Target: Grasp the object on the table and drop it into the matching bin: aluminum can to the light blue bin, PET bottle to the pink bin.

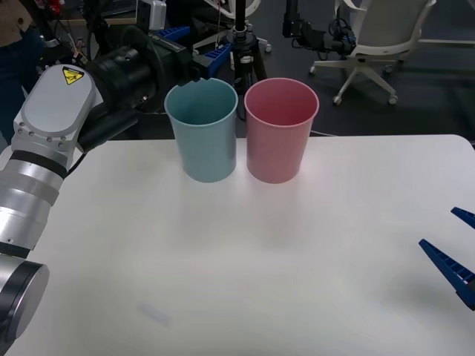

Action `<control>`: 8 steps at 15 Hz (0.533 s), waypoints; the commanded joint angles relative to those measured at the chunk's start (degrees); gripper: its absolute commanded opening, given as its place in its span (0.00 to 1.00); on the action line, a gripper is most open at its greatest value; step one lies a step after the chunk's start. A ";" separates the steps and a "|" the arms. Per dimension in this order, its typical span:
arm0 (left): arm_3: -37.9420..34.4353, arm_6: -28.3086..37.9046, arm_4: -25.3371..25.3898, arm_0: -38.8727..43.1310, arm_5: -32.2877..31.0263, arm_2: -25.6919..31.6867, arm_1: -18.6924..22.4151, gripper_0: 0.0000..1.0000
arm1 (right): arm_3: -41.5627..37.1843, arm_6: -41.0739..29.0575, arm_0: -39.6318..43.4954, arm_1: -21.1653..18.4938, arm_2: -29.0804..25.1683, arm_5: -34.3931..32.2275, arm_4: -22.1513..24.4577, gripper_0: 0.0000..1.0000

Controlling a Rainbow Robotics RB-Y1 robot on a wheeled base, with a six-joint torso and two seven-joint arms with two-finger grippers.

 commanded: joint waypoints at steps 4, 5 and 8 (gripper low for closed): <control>-0.02 -3.65 9.37 0.86 -6.51 0.02 5.88 1.00 | 0.00 0.00 0.00 0.00 0.00 0.00 0.00 1.00; -0.02 -5.93 11.57 1.39 -7.03 0.02 6.94 1.00 | 0.00 0.00 0.00 0.00 0.00 0.00 0.00 1.00; -0.10 -11.21 19.22 3.50 -11.25 0.02 10.72 1.00 | 0.00 0.00 0.00 0.00 0.00 0.00 0.00 1.00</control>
